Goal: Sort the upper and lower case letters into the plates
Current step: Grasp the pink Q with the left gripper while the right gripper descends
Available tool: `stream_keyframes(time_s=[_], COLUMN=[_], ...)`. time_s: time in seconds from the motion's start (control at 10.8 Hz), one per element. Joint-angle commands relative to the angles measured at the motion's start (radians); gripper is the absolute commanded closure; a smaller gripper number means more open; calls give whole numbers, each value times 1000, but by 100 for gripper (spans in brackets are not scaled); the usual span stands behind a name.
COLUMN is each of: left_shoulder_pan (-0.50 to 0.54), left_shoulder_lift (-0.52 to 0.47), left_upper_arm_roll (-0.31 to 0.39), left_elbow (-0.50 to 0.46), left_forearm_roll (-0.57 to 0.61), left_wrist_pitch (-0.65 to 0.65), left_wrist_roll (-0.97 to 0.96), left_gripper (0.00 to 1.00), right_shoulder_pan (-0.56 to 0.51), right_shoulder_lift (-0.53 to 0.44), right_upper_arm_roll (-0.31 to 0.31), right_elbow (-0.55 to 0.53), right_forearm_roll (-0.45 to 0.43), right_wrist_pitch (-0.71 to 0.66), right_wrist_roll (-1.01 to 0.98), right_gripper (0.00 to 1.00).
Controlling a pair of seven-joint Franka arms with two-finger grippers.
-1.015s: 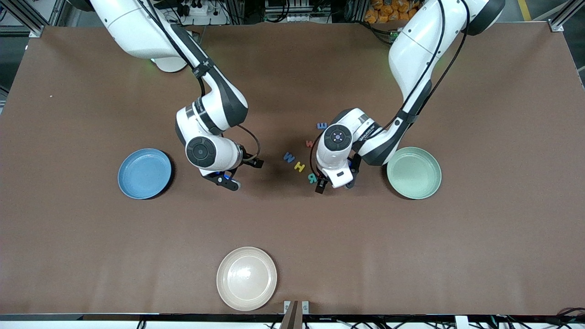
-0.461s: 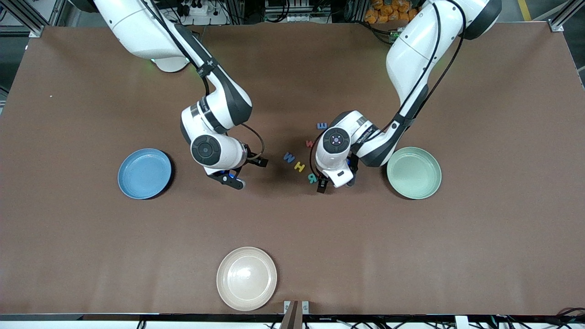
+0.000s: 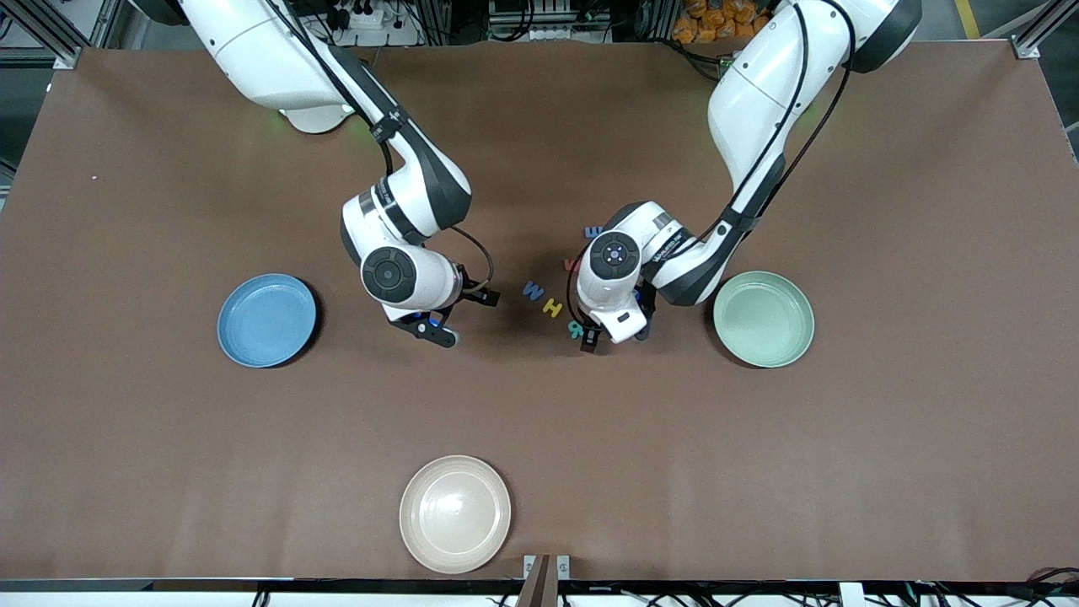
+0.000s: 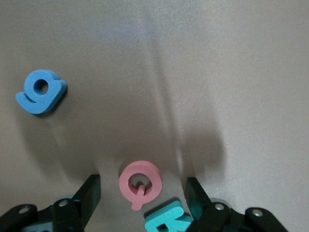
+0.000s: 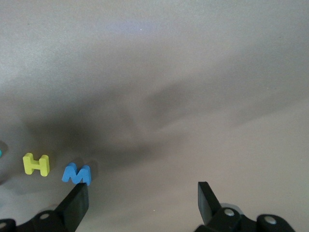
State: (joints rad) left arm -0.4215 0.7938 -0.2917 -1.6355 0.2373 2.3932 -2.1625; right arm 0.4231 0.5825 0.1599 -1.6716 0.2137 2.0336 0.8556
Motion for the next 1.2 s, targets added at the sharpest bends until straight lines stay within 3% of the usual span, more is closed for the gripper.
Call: stream_keyframes(time_s=[0.0,0.74,1.02,1.11], left_shoulder_pan=[-6,6,6,6], left_shoulder_lift=[15,12,13,13], left_upper_arm_roll=[3,3,3,3], left_elbow=[0,-23,-23,-23], left_forearm_roll=[-4,-3,-3,-3], left_wrist_pitch=[1,-9,-9,-9], left_wrist_roll=[12,197,201,201], left_gripper=[24,25,49,50], right_shoulder_pan=[11,58,97,95], right_shoulder_lift=[7,31,72,74], right_upper_arm_roll=[1,29,35,35], right_elbow=[0,7,13,16], right_forearm_roll=[13,10,6,7], right_wrist_pitch=[20,95,148,148], right_wrist_roll=[16,64,115,117], right_gripper=[0,0,0,0])
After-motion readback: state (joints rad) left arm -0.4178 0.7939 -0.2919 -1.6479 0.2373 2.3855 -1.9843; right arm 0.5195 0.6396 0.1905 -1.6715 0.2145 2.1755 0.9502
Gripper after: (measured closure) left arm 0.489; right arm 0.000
